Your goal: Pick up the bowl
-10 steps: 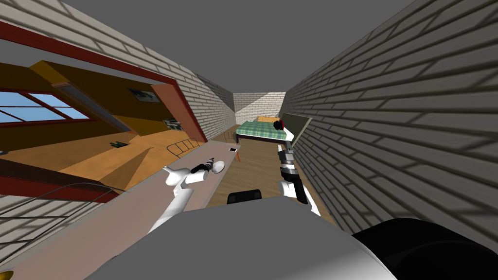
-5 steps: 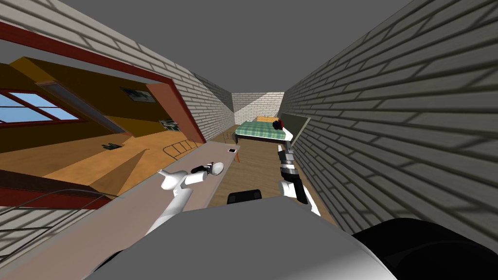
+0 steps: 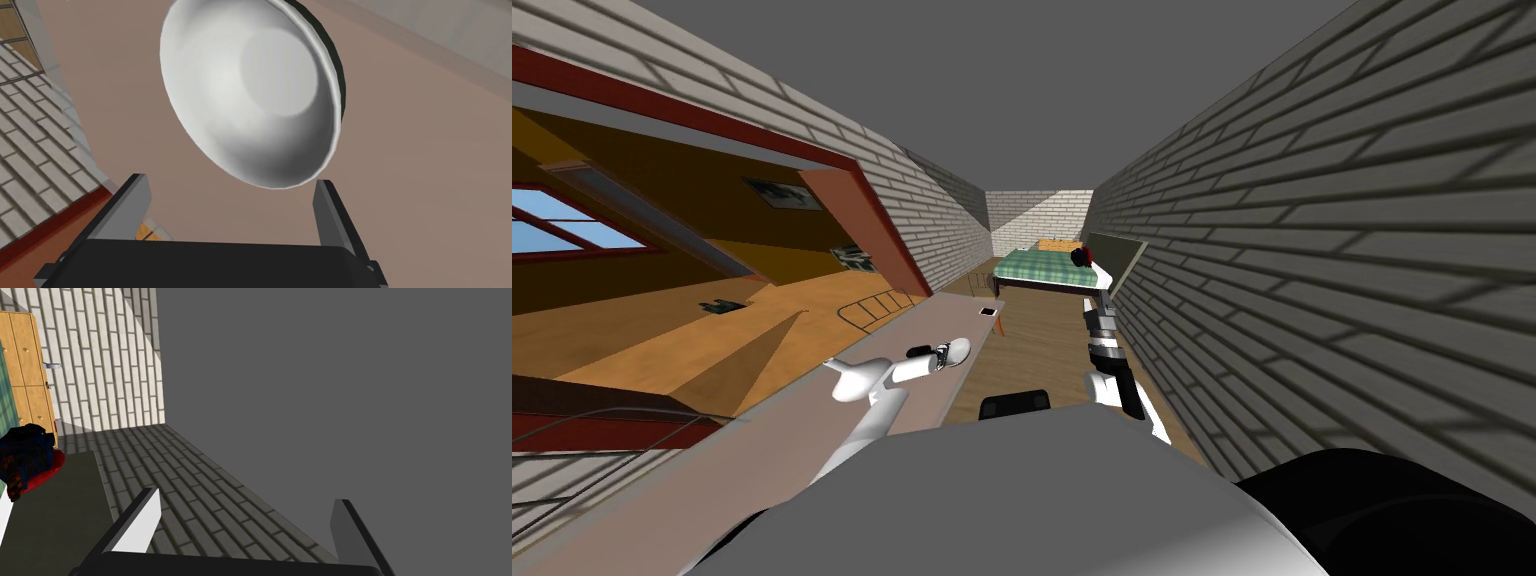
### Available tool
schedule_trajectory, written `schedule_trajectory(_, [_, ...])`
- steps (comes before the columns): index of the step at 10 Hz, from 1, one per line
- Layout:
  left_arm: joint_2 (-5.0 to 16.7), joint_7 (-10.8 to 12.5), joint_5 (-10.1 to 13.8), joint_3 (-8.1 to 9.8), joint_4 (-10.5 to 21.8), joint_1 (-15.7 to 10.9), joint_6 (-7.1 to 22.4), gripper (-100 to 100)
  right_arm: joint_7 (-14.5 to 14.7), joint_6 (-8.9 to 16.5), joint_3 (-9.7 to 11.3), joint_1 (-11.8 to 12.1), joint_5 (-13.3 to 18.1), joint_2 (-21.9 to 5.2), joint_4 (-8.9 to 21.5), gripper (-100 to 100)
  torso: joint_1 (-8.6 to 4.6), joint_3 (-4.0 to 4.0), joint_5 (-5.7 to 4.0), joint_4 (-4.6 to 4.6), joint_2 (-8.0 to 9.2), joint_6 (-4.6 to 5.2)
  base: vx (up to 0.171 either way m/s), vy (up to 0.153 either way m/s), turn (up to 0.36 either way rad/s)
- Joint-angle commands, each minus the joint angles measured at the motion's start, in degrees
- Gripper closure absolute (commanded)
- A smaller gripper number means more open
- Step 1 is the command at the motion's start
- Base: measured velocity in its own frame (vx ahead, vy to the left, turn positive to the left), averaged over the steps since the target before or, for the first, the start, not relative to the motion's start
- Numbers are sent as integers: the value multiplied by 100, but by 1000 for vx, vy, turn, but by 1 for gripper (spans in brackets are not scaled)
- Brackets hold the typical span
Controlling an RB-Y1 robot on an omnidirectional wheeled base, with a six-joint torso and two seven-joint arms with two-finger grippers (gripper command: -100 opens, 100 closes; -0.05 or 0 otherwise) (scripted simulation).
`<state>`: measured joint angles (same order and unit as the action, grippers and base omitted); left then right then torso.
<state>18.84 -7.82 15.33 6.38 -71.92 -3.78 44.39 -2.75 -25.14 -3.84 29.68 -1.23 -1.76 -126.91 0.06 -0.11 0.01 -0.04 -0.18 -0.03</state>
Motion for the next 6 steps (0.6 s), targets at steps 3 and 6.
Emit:
schedule_trajectory(3, [12,44,158,12,486,-37,559,-100,0,0,0,0,0,0,0,0,2,-1,0,0,-1,0,59,21,-63])
schedule_trajectory(6, [1,77,241,12,742,-18,847,-100,0,0,0,0,0,0,0,0,3,-2,1,-1,-4,-1,56,25,-41])
